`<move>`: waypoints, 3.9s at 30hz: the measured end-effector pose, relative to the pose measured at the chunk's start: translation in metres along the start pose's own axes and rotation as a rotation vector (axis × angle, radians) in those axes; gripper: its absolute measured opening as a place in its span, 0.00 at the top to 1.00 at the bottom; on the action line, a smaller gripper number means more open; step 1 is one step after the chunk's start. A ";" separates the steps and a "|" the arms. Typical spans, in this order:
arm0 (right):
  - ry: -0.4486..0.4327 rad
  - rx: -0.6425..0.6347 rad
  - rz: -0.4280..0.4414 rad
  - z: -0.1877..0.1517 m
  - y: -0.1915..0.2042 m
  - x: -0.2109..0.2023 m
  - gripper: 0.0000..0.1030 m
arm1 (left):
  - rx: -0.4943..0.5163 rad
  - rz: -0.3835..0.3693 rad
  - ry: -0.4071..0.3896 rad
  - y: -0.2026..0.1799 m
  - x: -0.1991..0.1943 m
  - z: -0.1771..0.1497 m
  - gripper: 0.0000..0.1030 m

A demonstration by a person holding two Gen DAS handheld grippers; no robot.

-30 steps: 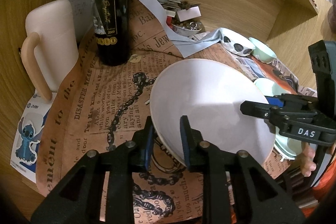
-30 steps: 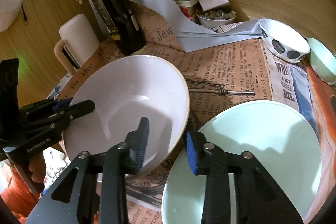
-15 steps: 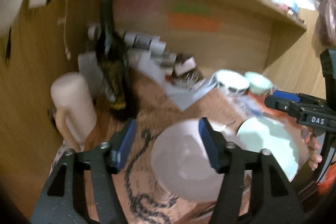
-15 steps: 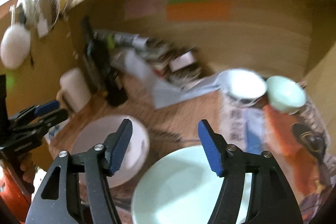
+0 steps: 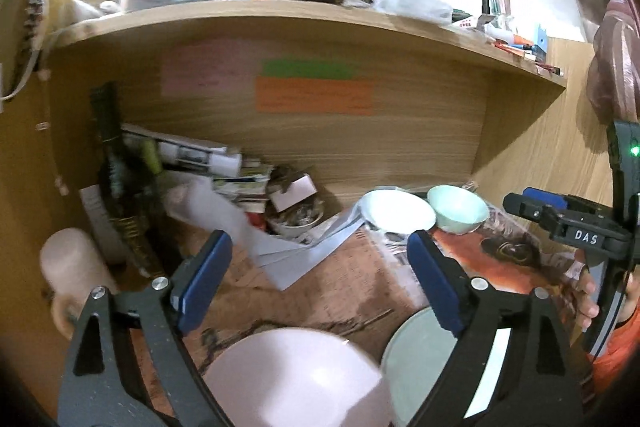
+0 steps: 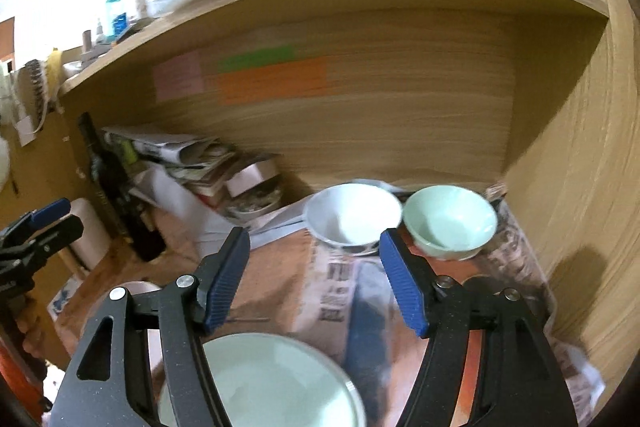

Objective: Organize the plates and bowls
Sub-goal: 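Open the right tool and withdraw it from the beige bowl, then move the right tool toward the small white and mint-green bowls, then grasp the small white bowl rim with the right tool, then lift the white bowl and carry it over the plate stack with the right tool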

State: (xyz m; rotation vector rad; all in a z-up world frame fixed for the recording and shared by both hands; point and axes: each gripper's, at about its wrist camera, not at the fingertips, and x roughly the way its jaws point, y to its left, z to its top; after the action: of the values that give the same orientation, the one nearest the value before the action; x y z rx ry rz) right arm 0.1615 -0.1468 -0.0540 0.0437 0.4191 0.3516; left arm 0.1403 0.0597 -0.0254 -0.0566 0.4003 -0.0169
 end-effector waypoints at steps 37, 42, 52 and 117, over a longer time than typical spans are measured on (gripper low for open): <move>0.385 0.171 0.008 -0.020 -0.084 0.201 0.55 | 0.144 -0.001 0.347 -0.040 0.227 0.007 0.06; 0.406 0.201 0.016 -0.021 -0.090 0.206 0.68 | 0.175 -0.030 0.364 -0.049 0.234 0.002 0.06; 0.452 0.122 0.075 -0.024 -0.085 0.200 0.77 | 0.098 -0.042 0.441 -0.040 0.255 -0.002 0.06; 0.313 0.026 0.171 -0.017 -0.016 0.087 0.77 | 0.148 -0.115 0.362 -0.040 0.151 0.003 0.86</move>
State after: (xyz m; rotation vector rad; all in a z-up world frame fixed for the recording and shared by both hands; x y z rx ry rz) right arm 0.2342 -0.1325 -0.1054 0.0504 0.7328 0.5244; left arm 0.2801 0.0157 -0.0790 0.0707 0.7562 -0.1723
